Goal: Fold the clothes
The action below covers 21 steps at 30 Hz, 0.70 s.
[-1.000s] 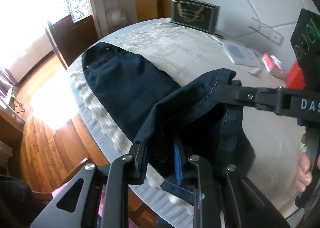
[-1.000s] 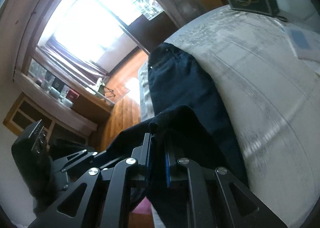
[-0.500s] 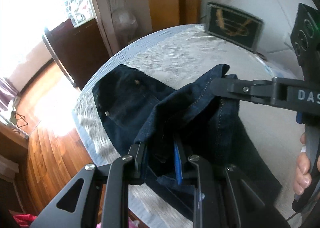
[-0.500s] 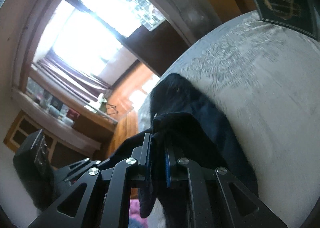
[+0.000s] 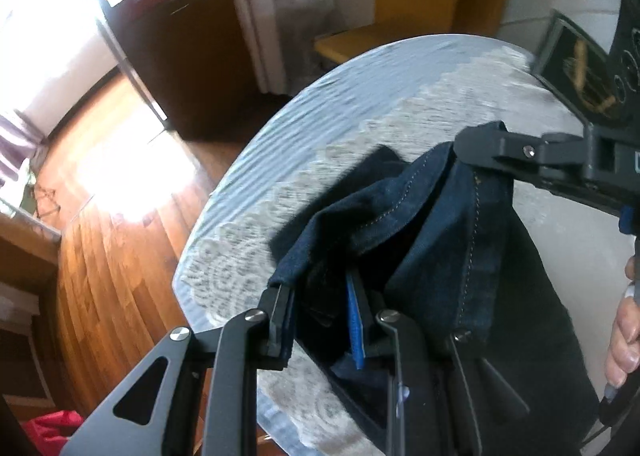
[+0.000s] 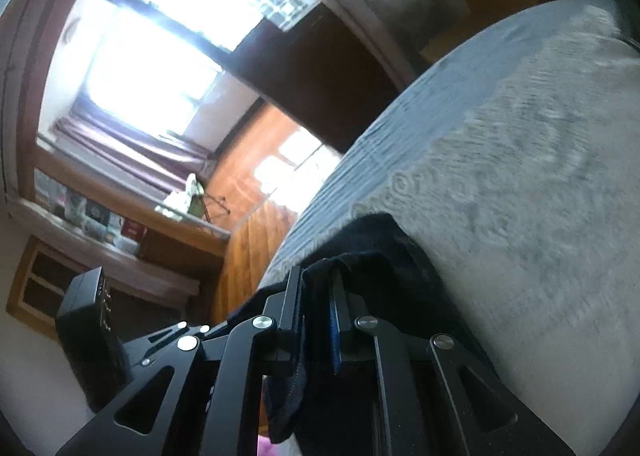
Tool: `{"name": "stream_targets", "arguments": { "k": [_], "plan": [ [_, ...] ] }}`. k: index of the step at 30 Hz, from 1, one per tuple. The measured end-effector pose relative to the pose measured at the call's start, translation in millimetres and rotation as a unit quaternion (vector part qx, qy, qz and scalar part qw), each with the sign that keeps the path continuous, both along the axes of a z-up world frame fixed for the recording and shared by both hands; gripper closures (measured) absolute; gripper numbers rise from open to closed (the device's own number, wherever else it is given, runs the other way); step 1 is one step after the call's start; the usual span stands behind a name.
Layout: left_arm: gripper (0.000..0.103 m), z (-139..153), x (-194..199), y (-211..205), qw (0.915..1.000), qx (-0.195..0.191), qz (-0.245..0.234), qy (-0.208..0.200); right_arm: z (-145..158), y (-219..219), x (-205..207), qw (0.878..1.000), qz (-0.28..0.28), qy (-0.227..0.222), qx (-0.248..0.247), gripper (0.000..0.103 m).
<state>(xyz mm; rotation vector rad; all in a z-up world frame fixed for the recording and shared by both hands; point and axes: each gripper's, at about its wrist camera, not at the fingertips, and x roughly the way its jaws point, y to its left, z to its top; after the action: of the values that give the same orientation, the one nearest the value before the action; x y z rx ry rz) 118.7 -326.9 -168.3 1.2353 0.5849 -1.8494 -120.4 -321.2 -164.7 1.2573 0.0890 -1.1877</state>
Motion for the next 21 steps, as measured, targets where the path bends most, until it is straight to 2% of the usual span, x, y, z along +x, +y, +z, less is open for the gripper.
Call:
{"name": "stream_targets", "arguments": {
  "k": [2,4,6,7,8,10,11,12,13,14,17,21],
  "plan": [
    [0.082,-5,5,-16,0.9999,0.004,0.011,0.005,-9,-21,6,1.000,0.009,-0.001,0.006,0.092],
    [0.080,-8,13,-29,0.9986,0.034,0.019,0.037,-21,-40,8,1.000,0.010,0.010,0.021,0.089],
    [0.076,-11,20,-41,0.9957,0.062,0.023,0.064,-35,-51,9,0.999,0.014,0.007,0.042,0.077],
    [0.075,-11,23,-46,0.9940,0.075,0.023,0.076,-40,-53,8,0.999,0.016,-0.001,0.047,0.066],
    [0.071,-11,26,-51,0.9921,0.088,0.022,0.087,-42,-52,8,0.999,0.016,-0.005,0.047,0.065],
    [0.061,-1,26,-54,0.9913,0.084,0.018,0.099,-38,-47,5,0.999,0.012,0.001,0.045,0.064],
    [0.047,4,27,-55,0.9910,0.082,0.015,0.105,-34,-45,4,0.999,0.010,0.008,0.045,0.058],
    [0.028,13,28,-55,0.9917,0.065,0.017,0.110,-29,-42,1,0.999,0.005,0.018,0.042,0.050],
    [0.020,23,30,-54,0.9921,0.049,0.018,0.114,-23,-37,-2,0.999,0.000,0.028,0.039,0.032],
    [0.012,30,31,-55,0.9920,0.041,0.019,0.118,-18,-32,-6,0.999,-0.008,0.036,0.035,0.018],
    [0.012,39,29,-52,0.9931,0.030,0.012,0.113,-5,-8,-19,0.998,-0.030,0.044,0.028,0.017],
    [0.012,30,16,-27,0.9943,0.031,-0.025,0.098,4,34,-38,0.997,-0.061,0.048,0.027,0.017]
  ]
}}
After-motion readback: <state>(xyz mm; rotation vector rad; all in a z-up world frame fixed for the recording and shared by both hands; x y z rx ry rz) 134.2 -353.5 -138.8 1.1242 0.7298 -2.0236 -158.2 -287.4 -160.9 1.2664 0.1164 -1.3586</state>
